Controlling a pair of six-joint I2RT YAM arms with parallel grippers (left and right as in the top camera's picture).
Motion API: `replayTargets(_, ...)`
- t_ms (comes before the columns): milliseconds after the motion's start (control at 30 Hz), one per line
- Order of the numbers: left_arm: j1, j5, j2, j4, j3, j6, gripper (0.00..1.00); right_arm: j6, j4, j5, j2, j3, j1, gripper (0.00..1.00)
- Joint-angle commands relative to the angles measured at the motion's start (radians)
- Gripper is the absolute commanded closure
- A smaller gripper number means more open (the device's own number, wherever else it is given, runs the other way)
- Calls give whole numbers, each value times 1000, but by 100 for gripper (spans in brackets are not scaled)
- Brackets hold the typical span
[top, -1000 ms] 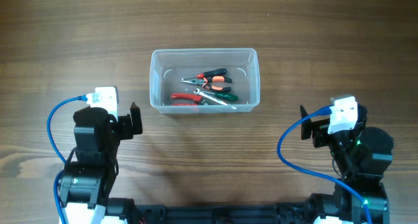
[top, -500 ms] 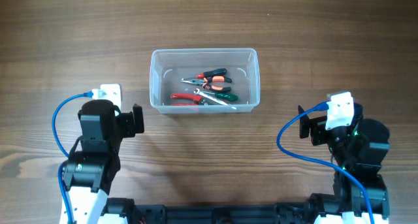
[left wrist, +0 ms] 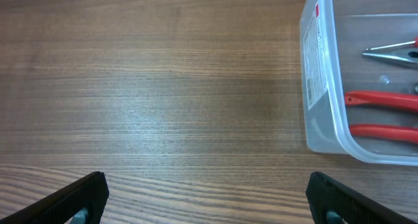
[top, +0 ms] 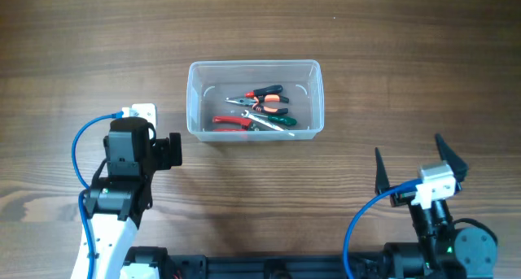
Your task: Pack container
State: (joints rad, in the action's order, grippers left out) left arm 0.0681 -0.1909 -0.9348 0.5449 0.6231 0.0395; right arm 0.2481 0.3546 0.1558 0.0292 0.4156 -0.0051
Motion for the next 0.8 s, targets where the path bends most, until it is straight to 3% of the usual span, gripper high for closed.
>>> replayTargets(0, -3, -12, -8, -3, -8, 5, 0, -203, -171, -136, -27, -142, 14, 0)
replayTargets(100, -3, -12, -8, -3, -8, 5, 0, -380, -389, -263, -27, -294, 26, 0)
replayTargets(167, -3, -12, -8, -3, -8, 5, 0, -401, -493, -295, -27, -389, 34, 0)
replayTargets(267, -3, -12, -8, -3, -8, 5, 0, -426, -372, -324, -27, -410, 41, 0)
replayTargets(767, -3, -12, -8, -3, -8, 5, 0, -415, -376, -310, -27, -410, 40, 0)
